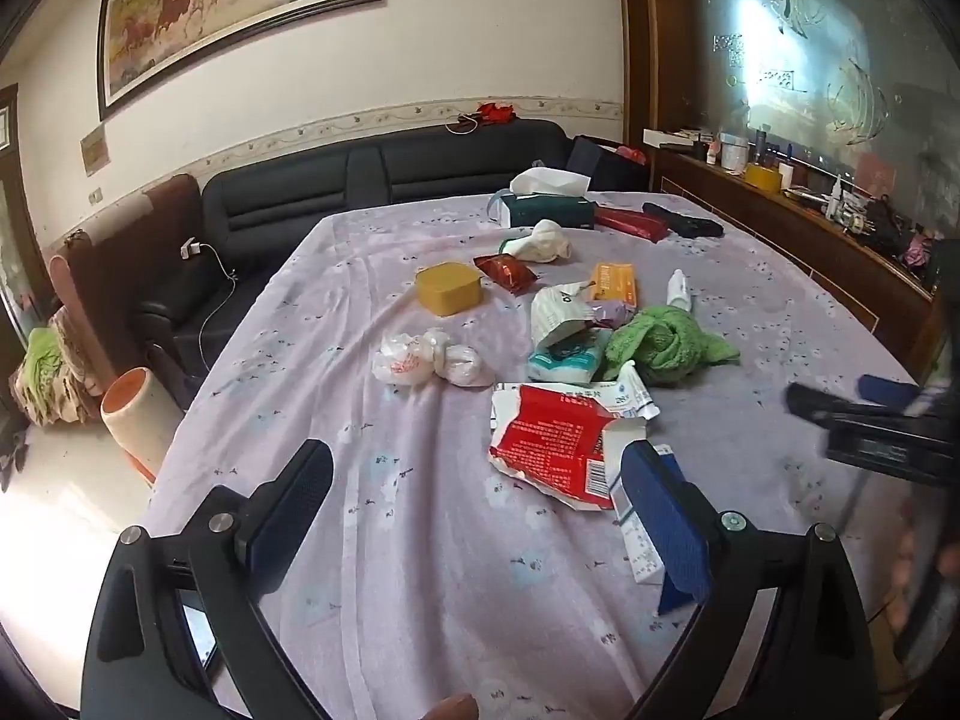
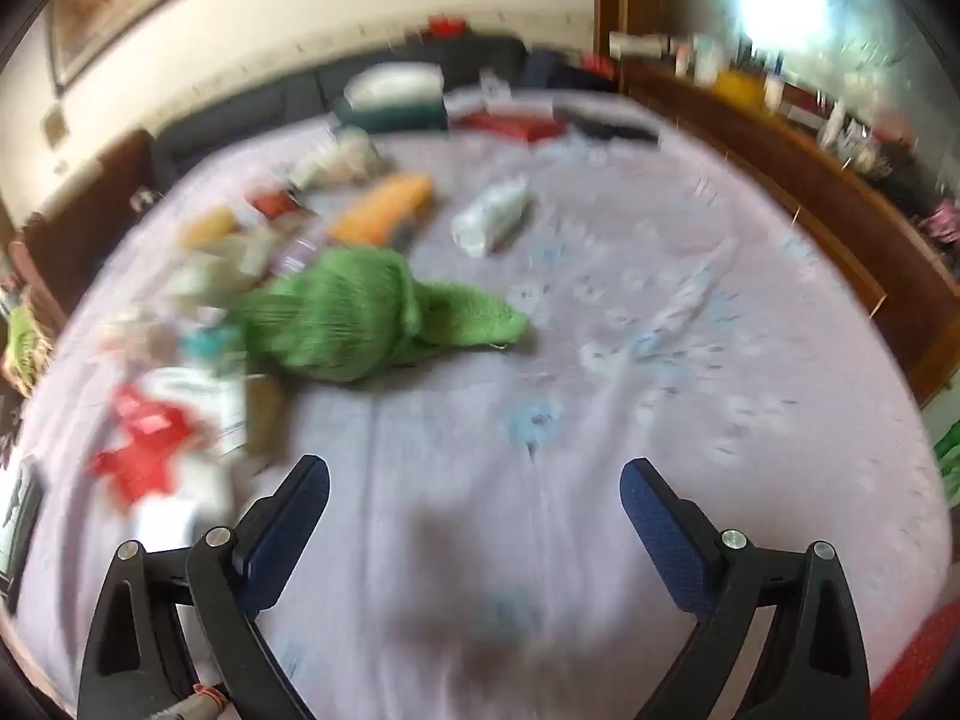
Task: Collect trash
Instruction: 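Move both tools toward the cluttered table, then grasp the white-and-blue medicine box with the left tool while the right tool grasps the green towel, then carry the box and towel to the red wastebasket and open both tools, then return both tools to the table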
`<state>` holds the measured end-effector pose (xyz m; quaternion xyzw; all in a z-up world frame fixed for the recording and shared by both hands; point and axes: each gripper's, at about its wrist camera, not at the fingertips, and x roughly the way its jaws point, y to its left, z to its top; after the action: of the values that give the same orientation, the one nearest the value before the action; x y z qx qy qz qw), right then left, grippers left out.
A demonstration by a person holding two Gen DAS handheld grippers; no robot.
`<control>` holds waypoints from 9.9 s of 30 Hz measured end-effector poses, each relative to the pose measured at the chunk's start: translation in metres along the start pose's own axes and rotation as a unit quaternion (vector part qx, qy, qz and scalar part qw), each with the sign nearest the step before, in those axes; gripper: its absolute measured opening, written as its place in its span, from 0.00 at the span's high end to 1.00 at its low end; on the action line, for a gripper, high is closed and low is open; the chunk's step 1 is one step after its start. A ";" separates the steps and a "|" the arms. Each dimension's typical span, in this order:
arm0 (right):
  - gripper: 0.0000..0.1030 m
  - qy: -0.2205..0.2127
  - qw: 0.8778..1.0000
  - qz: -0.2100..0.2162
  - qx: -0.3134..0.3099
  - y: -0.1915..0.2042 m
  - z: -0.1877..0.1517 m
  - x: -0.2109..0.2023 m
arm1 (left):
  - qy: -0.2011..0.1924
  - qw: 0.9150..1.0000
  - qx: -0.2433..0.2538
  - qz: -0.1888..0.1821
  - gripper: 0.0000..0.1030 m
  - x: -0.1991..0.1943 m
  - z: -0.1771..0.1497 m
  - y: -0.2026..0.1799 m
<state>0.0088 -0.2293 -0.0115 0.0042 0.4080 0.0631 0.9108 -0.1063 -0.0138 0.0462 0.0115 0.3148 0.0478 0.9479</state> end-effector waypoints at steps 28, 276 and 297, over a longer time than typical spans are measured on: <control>0.00 -0.248 0.968 0.028 0.003 0.026 -0.108 -0.235 | -0.061 0.998 -0.011 -0.014 0.07 -0.112 -0.024 -0.005; 0.03 -0.241 0.966 0.075 0.049 0.033 -0.040 -0.220 | -0.006 0.988 -0.048 -0.145 0.15 -0.033 0.031 0.043; 0.08 -0.193 0.970 0.123 0.083 0.024 -0.019 -0.141 | 0.076 0.979 -0.070 -0.176 0.15 0.034 0.032 0.046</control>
<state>-0.1005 -0.2232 0.0822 0.1421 0.2244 0.1385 0.9541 -0.0635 0.0351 0.0543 -0.1135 0.3793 -0.0968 0.9132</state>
